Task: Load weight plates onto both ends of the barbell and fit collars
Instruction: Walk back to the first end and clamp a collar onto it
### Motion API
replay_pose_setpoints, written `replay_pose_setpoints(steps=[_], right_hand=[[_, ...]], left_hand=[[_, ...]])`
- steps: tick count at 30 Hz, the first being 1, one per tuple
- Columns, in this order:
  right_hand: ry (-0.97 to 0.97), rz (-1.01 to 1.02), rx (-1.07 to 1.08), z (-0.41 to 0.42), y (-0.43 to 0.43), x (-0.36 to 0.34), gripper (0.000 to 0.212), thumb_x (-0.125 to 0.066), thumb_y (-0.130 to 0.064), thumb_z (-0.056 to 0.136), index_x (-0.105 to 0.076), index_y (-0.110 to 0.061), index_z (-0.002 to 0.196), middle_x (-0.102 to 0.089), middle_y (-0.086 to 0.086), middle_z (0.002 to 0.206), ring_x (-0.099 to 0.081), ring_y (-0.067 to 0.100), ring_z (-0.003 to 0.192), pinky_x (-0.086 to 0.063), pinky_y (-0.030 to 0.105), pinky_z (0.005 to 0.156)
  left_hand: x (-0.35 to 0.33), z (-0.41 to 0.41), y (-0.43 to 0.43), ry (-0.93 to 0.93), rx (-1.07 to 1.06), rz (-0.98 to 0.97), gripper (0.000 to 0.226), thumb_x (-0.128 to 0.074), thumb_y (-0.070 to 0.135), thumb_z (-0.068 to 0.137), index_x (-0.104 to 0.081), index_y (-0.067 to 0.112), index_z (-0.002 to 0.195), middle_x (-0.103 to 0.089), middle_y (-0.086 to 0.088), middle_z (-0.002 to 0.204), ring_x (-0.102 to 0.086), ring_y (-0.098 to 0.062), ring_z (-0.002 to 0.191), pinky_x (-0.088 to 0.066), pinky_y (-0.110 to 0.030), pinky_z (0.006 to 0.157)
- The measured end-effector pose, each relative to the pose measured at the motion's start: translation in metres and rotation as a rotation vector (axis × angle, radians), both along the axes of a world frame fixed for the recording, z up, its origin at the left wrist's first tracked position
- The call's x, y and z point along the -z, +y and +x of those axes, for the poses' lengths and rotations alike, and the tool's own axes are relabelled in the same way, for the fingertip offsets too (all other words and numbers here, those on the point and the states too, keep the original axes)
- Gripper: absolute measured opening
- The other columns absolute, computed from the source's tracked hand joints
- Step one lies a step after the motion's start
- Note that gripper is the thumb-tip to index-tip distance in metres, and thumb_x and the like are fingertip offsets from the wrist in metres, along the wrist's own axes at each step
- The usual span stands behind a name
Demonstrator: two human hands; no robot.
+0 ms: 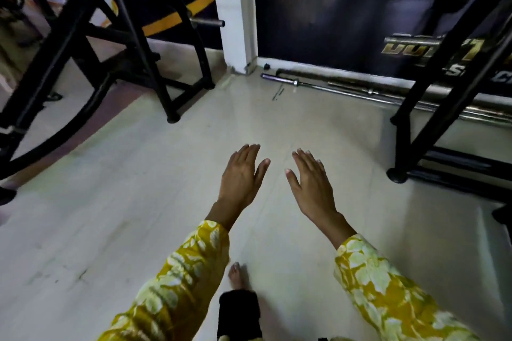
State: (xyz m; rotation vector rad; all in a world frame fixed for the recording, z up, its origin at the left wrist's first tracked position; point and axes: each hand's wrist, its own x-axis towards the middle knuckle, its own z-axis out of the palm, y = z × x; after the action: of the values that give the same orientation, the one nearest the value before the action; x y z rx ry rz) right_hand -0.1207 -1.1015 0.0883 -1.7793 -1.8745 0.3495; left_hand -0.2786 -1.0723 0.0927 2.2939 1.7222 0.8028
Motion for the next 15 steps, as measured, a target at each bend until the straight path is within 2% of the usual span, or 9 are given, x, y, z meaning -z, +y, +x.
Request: replay_pose_setpoints(steps=[5, 9, 15], right_hand=[[-0.001, 0.029, 0.164, 0.000, 0.120, -0.008, 0.048, -0.037, -0.029, 0.098, -0.032, -0.010, 0.142, -0.027, 0.005, 0.152, -0.016, 0.018, 0.143, -0.002, 0.026, 0.114], [0.013, 0.048, 0.295, 0.009, 0.207, -0.027, 0.047, -0.038, -0.027, 0.098, -0.031, -0.009, 0.142, -0.028, 0.006, 0.152, -0.016, 0.018, 0.143, -0.003, 0.026, 0.115], [0.018, 0.117, 0.518, 0.058, 0.316, -0.045, 0.047, -0.040, -0.025, 0.098, -0.033, -0.008, 0.141, -0.030, 0.008, 0.151, -0.019, 0.021, 0.142, -0.004, 0.027, 0.114]], left_hand=[[-0.006, 0.004, 0.145, -0.023, 0.151, -0.003, 0.049, -0.042, 0.038, 0.096, -0.051, 0.001, 0.128, -0.056, -0.017, 0.129, -0.045, -0.032, 0.127, -0.035, -0.040, 0.104], [-0.022, 0.020, 0.252, -0.003, 0.296, 0.030, 0.059, -0.031, 0.046, 0.094, -0.053, 0.001, 0.126, -0.058, -0.019, 0.125, -0.049, -0.034, 0.123, -0.038, -0.042, 0.102], [-0.046, 0.088, 0.388, -0.026, 0.485, 0.015, 0.047, -0.043, 0.034, 0.098, -0.044, 0.006, 0.136, -0.047, -0.016, 0.139, -0.036, -0.029, 0.133, -0.027, -0.036, 0.109]])
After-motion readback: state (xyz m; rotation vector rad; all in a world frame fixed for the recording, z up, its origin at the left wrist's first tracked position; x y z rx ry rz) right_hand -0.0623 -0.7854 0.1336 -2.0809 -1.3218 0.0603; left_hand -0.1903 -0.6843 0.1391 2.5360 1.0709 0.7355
